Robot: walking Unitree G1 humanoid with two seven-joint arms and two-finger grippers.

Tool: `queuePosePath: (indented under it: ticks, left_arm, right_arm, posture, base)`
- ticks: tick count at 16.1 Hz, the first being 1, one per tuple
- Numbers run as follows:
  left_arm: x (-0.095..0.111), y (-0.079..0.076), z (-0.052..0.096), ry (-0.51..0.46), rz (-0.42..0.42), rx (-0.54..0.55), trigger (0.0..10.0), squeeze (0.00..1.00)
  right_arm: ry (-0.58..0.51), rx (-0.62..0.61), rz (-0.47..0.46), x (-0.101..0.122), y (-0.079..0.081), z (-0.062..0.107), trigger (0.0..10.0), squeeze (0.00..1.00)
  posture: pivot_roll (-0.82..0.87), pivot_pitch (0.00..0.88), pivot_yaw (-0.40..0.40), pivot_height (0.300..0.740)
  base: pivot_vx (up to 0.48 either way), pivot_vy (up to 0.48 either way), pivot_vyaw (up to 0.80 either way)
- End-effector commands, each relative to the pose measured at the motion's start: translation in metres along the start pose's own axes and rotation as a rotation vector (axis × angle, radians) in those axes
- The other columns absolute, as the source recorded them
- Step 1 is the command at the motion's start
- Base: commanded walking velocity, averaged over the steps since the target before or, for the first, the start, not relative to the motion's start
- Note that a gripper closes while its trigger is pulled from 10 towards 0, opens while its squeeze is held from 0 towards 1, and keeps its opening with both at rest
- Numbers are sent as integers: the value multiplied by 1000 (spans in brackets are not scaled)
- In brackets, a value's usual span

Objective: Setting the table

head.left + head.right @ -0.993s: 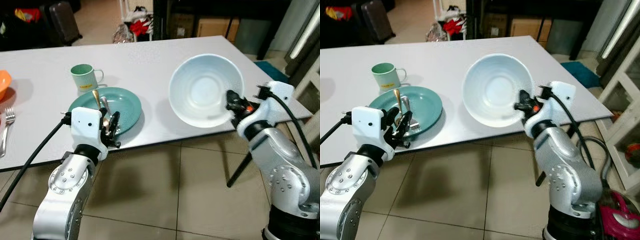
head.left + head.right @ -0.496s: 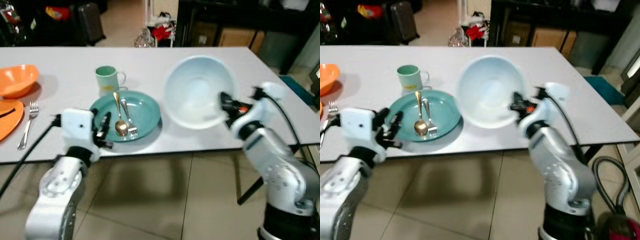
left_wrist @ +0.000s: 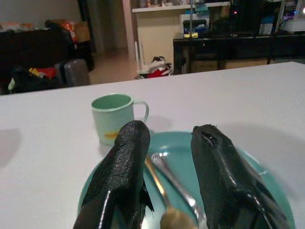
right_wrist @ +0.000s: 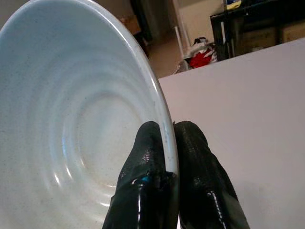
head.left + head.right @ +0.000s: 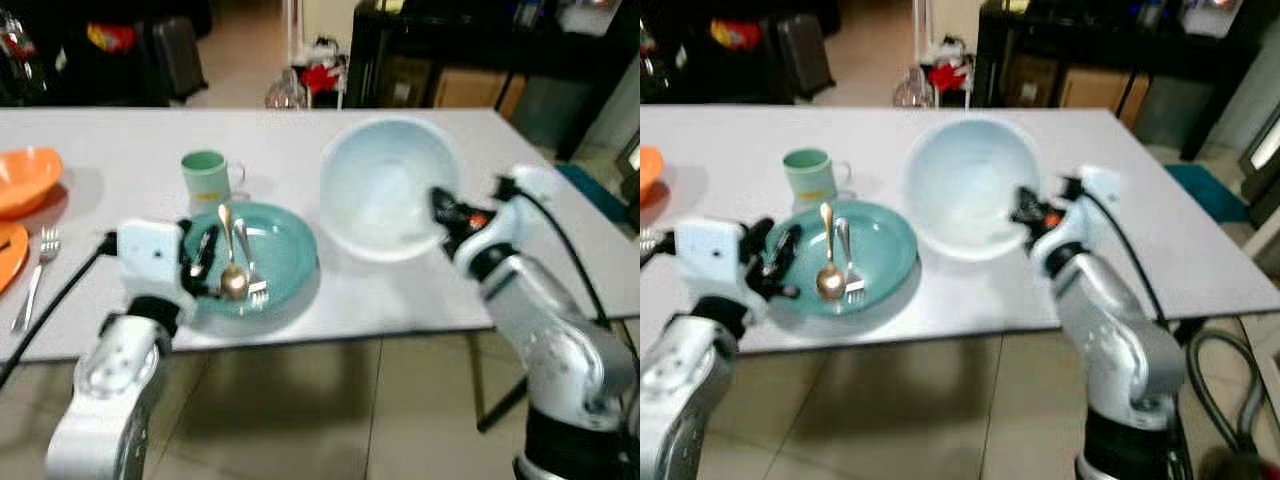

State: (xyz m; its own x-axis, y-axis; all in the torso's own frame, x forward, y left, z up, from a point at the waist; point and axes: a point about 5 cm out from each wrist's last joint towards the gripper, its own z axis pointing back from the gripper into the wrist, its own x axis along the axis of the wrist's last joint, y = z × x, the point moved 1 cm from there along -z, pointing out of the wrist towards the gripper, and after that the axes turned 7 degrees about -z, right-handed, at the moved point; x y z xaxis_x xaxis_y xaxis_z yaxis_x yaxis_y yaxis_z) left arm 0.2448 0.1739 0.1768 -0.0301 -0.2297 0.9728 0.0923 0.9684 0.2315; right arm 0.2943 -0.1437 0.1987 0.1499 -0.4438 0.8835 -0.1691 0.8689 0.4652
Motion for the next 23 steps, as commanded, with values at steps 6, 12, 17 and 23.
queuePosePath:
  ticks: [6,12,17,23]
  left_arm:
    - [3,-6,2,0,-7,-29,10000,0]
    - [4,-5,5,-5,-6,-14,10000,0]
    - [5,-5,12,-7,-4,-14,10000,0]
    - [7,-10,15,-20,-13,-107,10000,0]
  right_arm:
    - [-38,-33,-66,7,-13,-10,10000,0]
    - [17,11,-40,16,-14,-38,10000,0]
    - [155,-43,-117,15,-27,-72,10000,0]
    - [309,-112,-115,4,-41,-97,10000,0]
  posture:
    - [-16,0,-22,740]
    - [5,0,-60,740]
    - [42,0,-77,740]
    - [73,0,-69,740]
  base:
    - [334,0,133]
    - [331,0,0]
    - [333,0,0]
    - [216,0,0]
